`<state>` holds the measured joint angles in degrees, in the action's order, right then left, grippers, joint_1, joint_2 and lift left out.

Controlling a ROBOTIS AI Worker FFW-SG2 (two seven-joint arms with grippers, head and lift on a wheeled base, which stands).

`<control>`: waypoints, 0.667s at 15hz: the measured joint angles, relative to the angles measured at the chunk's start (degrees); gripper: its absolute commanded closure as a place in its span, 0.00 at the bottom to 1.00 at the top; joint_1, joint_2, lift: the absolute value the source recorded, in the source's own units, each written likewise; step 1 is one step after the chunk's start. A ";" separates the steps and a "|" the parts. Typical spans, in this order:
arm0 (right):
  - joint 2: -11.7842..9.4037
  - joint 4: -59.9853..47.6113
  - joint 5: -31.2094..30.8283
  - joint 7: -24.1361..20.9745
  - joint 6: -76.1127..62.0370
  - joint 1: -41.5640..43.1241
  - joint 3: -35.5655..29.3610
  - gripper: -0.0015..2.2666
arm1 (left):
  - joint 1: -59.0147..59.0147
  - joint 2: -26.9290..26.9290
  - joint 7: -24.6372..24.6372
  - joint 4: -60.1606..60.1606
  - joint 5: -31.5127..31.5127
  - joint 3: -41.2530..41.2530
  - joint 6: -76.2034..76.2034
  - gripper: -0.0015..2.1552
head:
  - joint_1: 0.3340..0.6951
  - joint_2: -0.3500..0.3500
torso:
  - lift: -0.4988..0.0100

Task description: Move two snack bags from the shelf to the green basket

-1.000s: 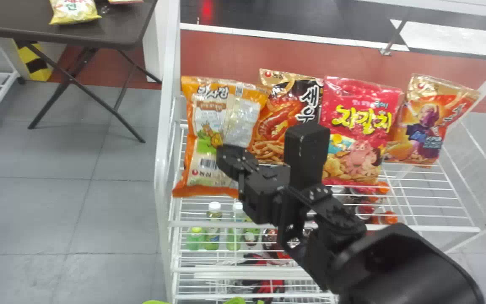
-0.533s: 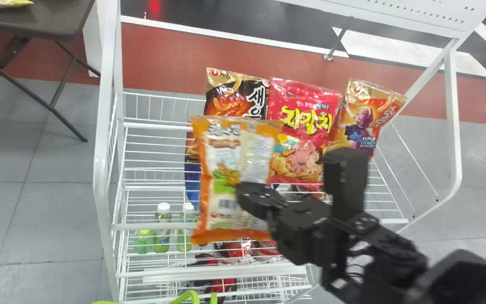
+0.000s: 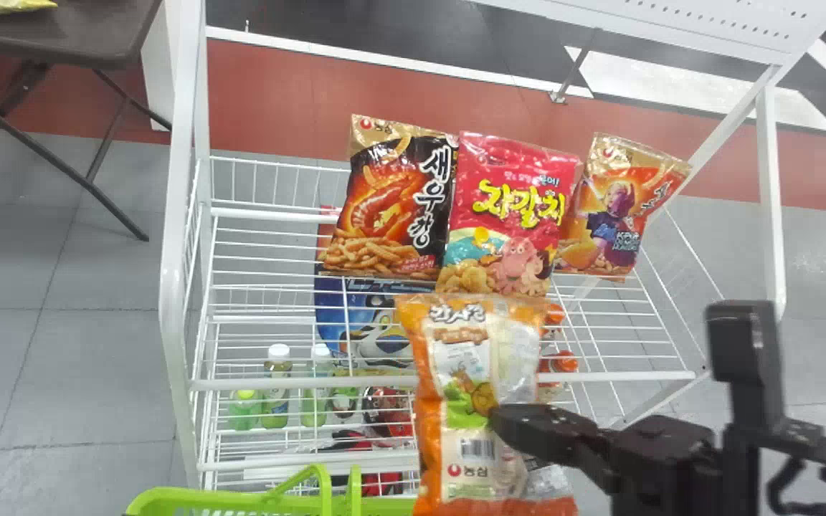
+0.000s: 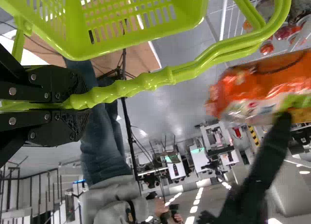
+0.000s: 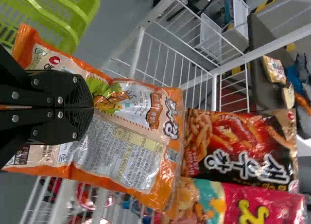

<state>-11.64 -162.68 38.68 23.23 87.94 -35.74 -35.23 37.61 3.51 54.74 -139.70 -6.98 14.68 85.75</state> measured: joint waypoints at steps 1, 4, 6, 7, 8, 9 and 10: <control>0.21 -0.24 1.26 1.69 0.29 -0.02 -2.81 0.97 | -0.03 -0.07 -0.02 -0.13 0.13 0.06 -0.01 0.95 | 1.00 0.00 | 0.95; -0.31 -0.26 0.79 4.94 0.44 -0.20 -5.31 0.97 | 0.03 -0.23 -0.30 -0.63 0.29 0.18 -0.01 0.95 | 1.00 0.00 | 0.95; -1.41 -0.19 -2.11 5.80 0.44 -1.32 -3.47 0.97 | 0.19 -0.26 -0.45 -1.10 0.39 0.31 -0.01 0.95 | 1.00 0.00 | 0.95; -2.10 -0.15 -4.58 6.01 0.44 -2.08 -1.49 0.97 | 0.29 -0.26 -0.50 -1.33 0.44 0.34 -0.01 0.95 | 1.00 0.00 | 0.95; -2.89 -0.09 -7.33 6.06 0.44 -2.74 1.05 0.97 | 0.38 -0.26 -0.52 -1.52 0.47 0.37 -0.01 0.95 | 1.00 0.00 | 0.95; -3.48 -0.05 -9.62 6.05 0.44 -3.34 3.48 0.97 | 0.48 -0.26 -0.55 -1.69 0.47 0.38 -0.01 0.95 | 1.00 0.00 | 0.95; -4.05 0.00 -11.94 6.01 0.44 -3.93 6.37 0.97 | 0.64 -0.25 -0.70 -1.91 0.48 0.41 -0.01 0.95 | 1.00 0.00 | 0.95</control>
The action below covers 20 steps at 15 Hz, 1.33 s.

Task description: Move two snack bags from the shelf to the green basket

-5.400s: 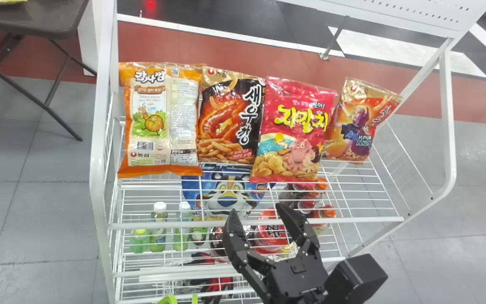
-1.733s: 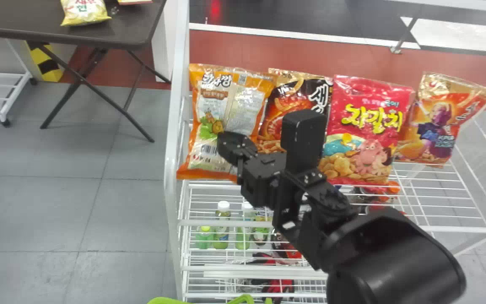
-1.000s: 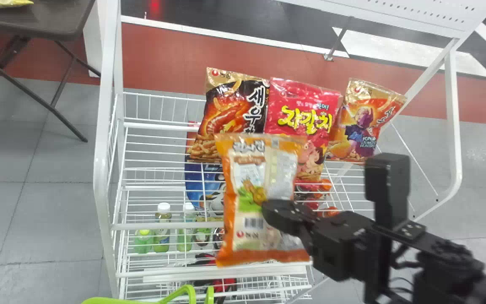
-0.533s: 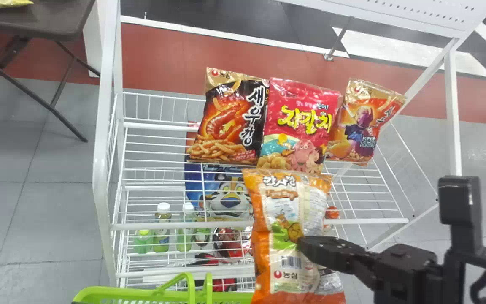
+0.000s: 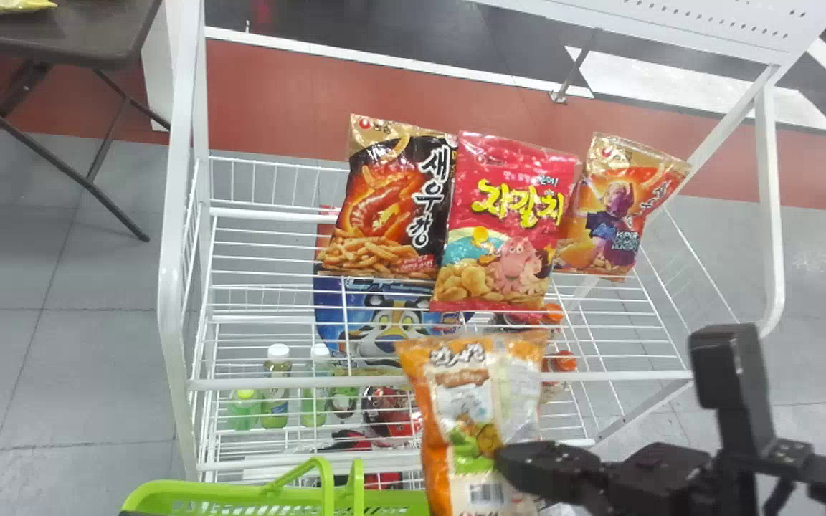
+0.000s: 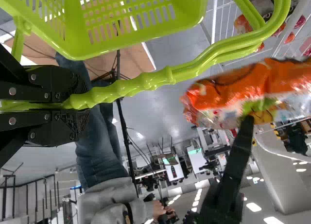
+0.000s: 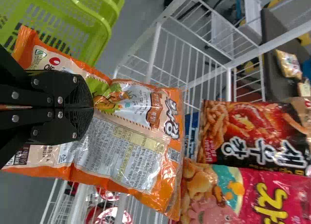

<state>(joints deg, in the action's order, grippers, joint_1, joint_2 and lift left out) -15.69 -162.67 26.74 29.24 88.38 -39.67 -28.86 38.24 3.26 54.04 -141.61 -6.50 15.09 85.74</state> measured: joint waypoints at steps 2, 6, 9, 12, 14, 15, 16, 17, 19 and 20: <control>-0.83 0.06 -4.19 -0.24 0.00 -0.88 6.31 0.97 | 0.27 0.05 -0.14 -0.35 0.03 0.03 0.00 0.95 | 1.00 0.00 | 0.95; -2.69 -0.05 -10.23 -3.37 0.00 -1.58 18.44 0.97 | 0.51 0.09 -0.30 -0.78 0.30 0.03 0.00 0.95 | 1.00 0.00 | 0.95; -5.66 -0.30 -17.64 -5.27 0.00 -1.42 28.42 0.97 | 0.52 0.15 -0.34 -0.93 0.42 -0.01 0.05 0.95 | 1.00 0.00 | 0.95; -7.37 -0.05 -20.01 -7.15 0.00 -2.17 33.51 0.97 | 0.52 0.11 -0.26 -0.94 0.44 -0.04 0.00 0.95 | 1.00 0.00 | 0.95; -7.58 -0.03 -20.28 -7.54 0.00 -2.62 34.75 0.97 | 0.51 0.09 -0.25 -0.89 0.44 -0.07 0.00 0.95 | 1.00 0.00 | 0.95; -7.59 -0.04 -20.29 -7.55 0.00 -2.68 35.17 0.97 | 0.45 0.08 -0.25 -0.86 0.44 -0.07 0.00 0.95 | 1.00 0.00 | 0.95; -7.60 -0.06 -20.28 -7.55 0.00 -2.68 35.41 0.97 | 0.39 0.08 -0.27 -0.82 0.47 -0.05 0.00 0.95 | 1.00 0.00 | 0.95; -7.58 0.11 -20.29 -7.92 0.00 -2.55 35.71 0.97 | 0.33 0.08 -0.32 -0.79 0.53 0.03 0.00 0.95 | 1.00 0.00 | 0.95; -7.53 1.08 -20.36 -8.41 0.00 -2.23 36.61 0.97 | 0.26 0.08 -0.34 -0.77 0.60 0.11 0.00 0.95 | 1.00 0.00 | 0.95; -7.51 2.32 -20.36 -8.75 0.00 -2.11 37.31 0.97 | 0.25 0.08 -0.34 -0.77 0.61 0.12 0.00 0.95 | 1.00 0.00 | 0.95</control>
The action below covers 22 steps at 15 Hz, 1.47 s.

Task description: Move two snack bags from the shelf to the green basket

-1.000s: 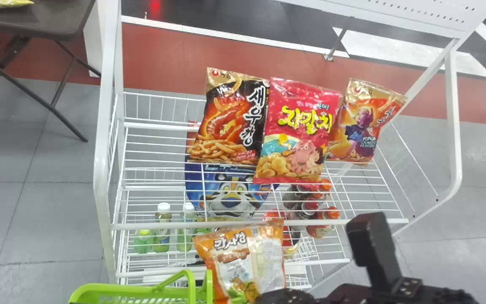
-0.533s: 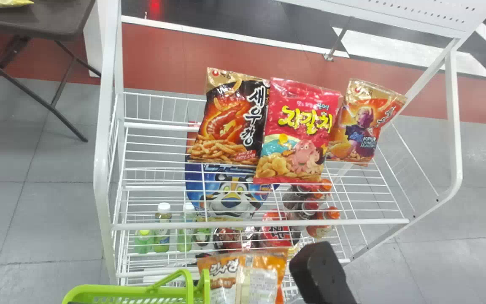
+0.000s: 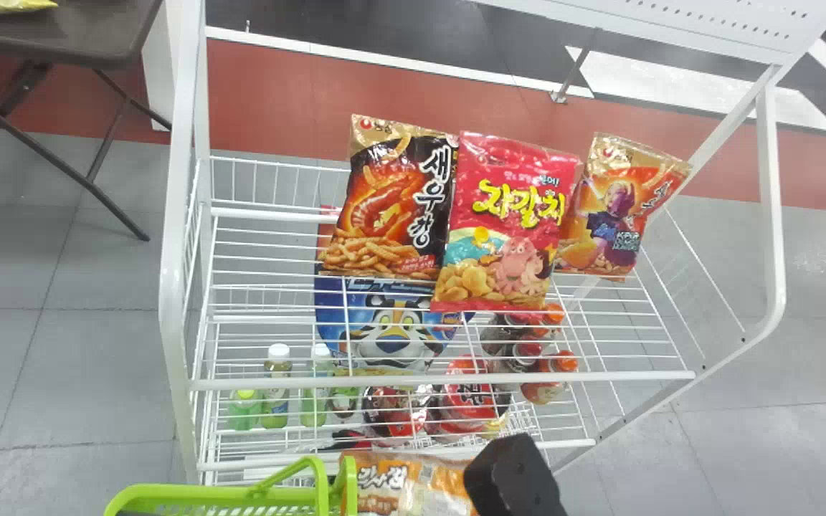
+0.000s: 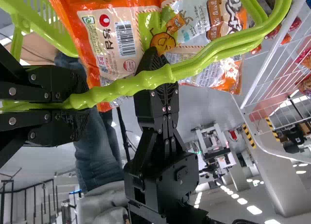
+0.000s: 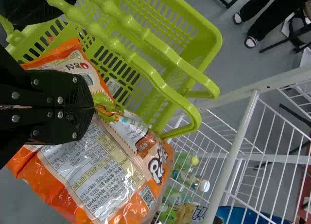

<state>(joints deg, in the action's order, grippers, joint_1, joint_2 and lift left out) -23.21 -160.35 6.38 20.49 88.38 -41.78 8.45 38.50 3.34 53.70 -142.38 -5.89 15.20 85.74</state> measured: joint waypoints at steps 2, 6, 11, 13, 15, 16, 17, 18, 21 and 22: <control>0.00 3.77 0.14 -0.32 0.00 0.27 1.56 0.97 | 0.00 0.00 0.02 -0.01 0.02 0.00 0.00 0.95 | 1.00 0.00 | 0.95; 0.37 10.12 0.27 -1.09 0.00 -0.49 3.53 0.91 | 0.08 0.00 0.08 -0.11 0.03 0.00 0.00 0.95 | 1.00 0.00 | 0.95; 2.51 16.48 1.98 2.23 0.00 -0.27 0.05 0.00 | 0.18 0.00 0.09 -0.17 0.05 -0.01 0.00 0.95 | 1.00 0.00 | 0.95; 3.38 17.08 2.97 3.24 0.00 -0.23 -2.65 0.00 | 0.18 0.00 0.25 -0.17 0.09 -0.11 0.00 0.95 | 1.00 0.00 | 0.95; 4.60 17.07 3.88 6.48 0.00 -0.20 -6.56 0.03 | 0.17 0.00 0.37 -0.17 0.09 -0.29 0.00 0.95 | 1.00 0.00 | 0.95; 5.48 17.08 4.70 7.93 0.00 -0.08 -8.66 0.03 | 0.15 0.00 0.41 -0.16 0.09 -0.33 0.00 0.95 | 1.00 0.00 | 0.95; 6.53 17.29 5.86 9.51 0.00 0.20 -10.93 0.03 | 0.08 0.00 0.42 -0.11 0.09 -0.33 0.00 0.95 | 1.00 0.00 | 0.95; 7.82 17.65 7.11 11.42 0.00 0.60 -13.09 0.03 | -0.03 0.00 0.35 -0.05 0.09 -0.25 -0.01 0.95 | 1.00 0.00 | 0.95; 12.05 18.44 11.33 16.65 0.00 1.67 -19.15 0.03 | -0.33 -0.01 0.21 0.13 0.22 0.04 -0.01 0.95 | 1.00 0.00 | 0.95; 12.86 17.97 13.13 17.23 0.00 1.76 -21.16 0.03 | -0.35 -0.02 0.21 0.16 0.28 0.07 0.00 0.95 | 1.00 0.00 | 0.95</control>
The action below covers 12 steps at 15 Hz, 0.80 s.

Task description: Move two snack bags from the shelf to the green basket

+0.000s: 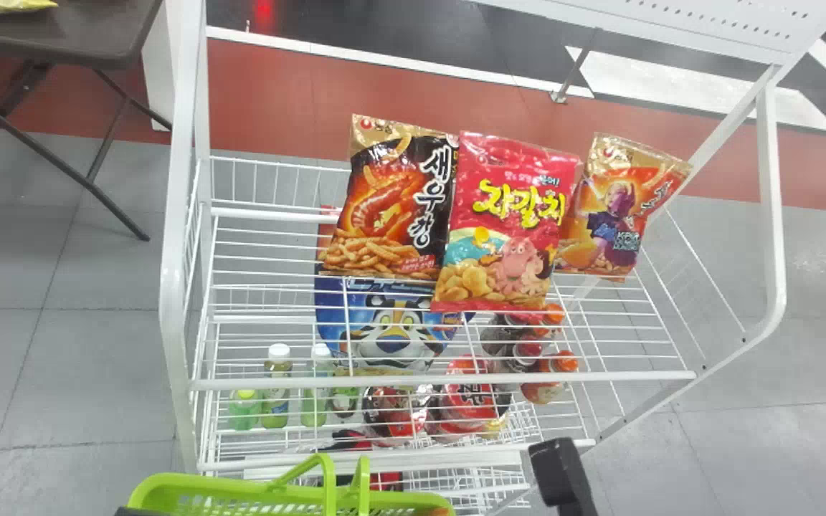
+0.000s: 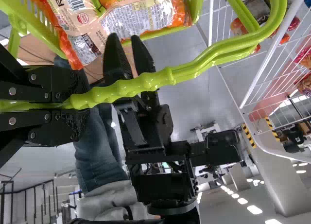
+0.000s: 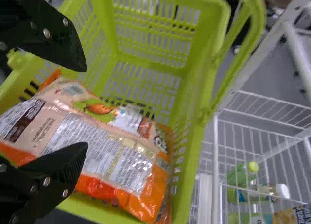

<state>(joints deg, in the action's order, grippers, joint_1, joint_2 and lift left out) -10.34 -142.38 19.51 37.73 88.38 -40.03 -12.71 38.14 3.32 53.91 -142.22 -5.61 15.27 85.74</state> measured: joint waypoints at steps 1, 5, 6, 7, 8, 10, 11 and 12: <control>0.54 -0.96 1.54 0.44 0.00 0.05 -1.87 0.03 | -0.01 -0.01 0.05 0.00 0.04 0.01 0.00 0.95 | 1.00 0.00 | 0.95; 3.90 -7.67 6.02 2.46 0.00 3.26 -12.19 0.04 | 0.00 0.01 0.12 0.20 0.07 0.22 0.00 0.95 | 1.00 0.00 | 0.95; 5.06 -8.37 6.90 3.58 0.00 5.07 -15.08 0.04 | 0.00 0.02 0.13 0.29 0.07 0.32 -0.01 0.95 | 1.00 0.00 | 0.95; 6.16 -8.55 7.27 4.46 0.00 6.94 -17.49 0.05 | 0.00 0.02 0.22 0.33 0.07 0.35 -0.03 0.95 | 1.00 0.00 | 0.95; 7.19 -8.39 7.42 4.95 0.04 9.17 -20.03 0.05 | 0.00 0.02 0.31 0.36 0.07 0.37 -0.05 0.95 | 1.00 0.00 | 0.95; 7.88 -6.26 7.46 5.03 -1.65 13.01 -23.46 0.05 | 0.00 0.02 0.31 0.48 0.07 0.41 -0.14 0.95 | 1.00 0.00 | 0.95; 7.92 -4.25 7.38 5.12 -4.57 15.04 -24.73 0.05 | 0.00 0.03 0.29 0.59 0.08 0.49 -0.16 0.95 | 1.00 0.00 | 0.95; 7.89 -1.67 7.13 5.29 -9.16 16.85 -25.48 0.05 | 0.00 0.10 0.30 0.67 0.15 0.57 -0.16 0.95 | 1.00 0.00 | 0.95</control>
<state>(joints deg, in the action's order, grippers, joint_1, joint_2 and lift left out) -2.45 -144.05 26.64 43.01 79.22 -23.18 -38.19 38.14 3.41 54.20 -141.55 -5.46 15.84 85.58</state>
